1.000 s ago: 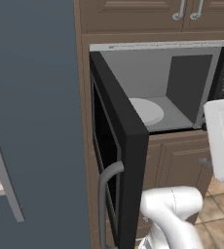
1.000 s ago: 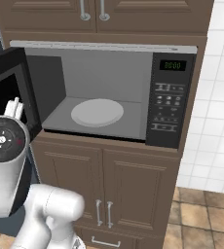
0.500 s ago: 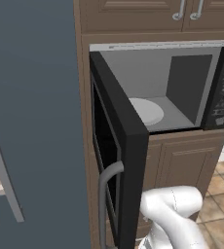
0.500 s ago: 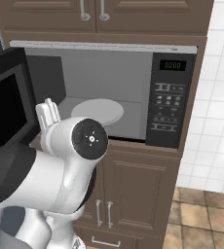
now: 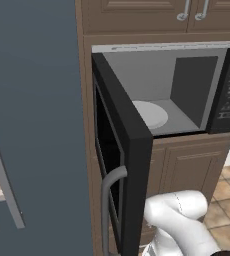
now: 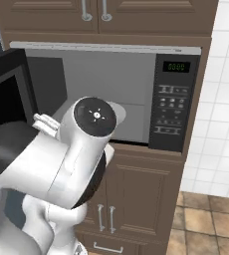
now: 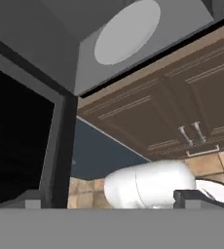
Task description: Place the sponge inside the microwave to prepare for sanitizing.
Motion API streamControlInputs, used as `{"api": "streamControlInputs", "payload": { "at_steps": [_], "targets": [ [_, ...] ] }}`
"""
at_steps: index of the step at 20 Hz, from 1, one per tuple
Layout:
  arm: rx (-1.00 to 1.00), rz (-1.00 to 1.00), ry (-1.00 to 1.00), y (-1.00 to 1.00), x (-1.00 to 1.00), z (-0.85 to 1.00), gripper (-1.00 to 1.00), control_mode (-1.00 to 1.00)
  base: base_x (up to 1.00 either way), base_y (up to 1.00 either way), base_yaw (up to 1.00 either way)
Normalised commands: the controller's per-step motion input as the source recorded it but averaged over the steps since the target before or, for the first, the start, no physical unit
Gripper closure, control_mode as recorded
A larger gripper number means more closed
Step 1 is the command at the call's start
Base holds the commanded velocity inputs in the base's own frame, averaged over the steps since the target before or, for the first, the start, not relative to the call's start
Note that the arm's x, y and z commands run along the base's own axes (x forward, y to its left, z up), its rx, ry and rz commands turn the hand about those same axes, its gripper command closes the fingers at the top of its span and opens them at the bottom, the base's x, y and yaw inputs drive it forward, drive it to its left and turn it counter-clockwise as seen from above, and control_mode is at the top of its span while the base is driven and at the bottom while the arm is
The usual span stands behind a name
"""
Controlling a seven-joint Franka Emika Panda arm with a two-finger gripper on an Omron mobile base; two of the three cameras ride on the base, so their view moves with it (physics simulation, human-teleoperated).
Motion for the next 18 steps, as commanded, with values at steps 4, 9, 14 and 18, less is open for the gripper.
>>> {"api": "streamControlInputs", "payload": {
  "at_steps": [4,9,14,18],
  "targets": [
    [-0.97,0.32,-0.25,0.76,-0.03,-0.64,-1.00,-1.00,0.00,0.00,0.00],
    [-0.80,0.09,0.09,0.53,0.01,-0.13,-1.00,-1.00,0.00,0.00,0.00],
    [-0.10,-0.11,0.23,-0.12,0.21,0.00,-1.00,-1.00,0.00,0.00,0.00],
    [0.23,-0.05,0.36,-0.22,0.27,0.00,-1.00,-1.00,0.00,0.00,0.00]
  ]
}}
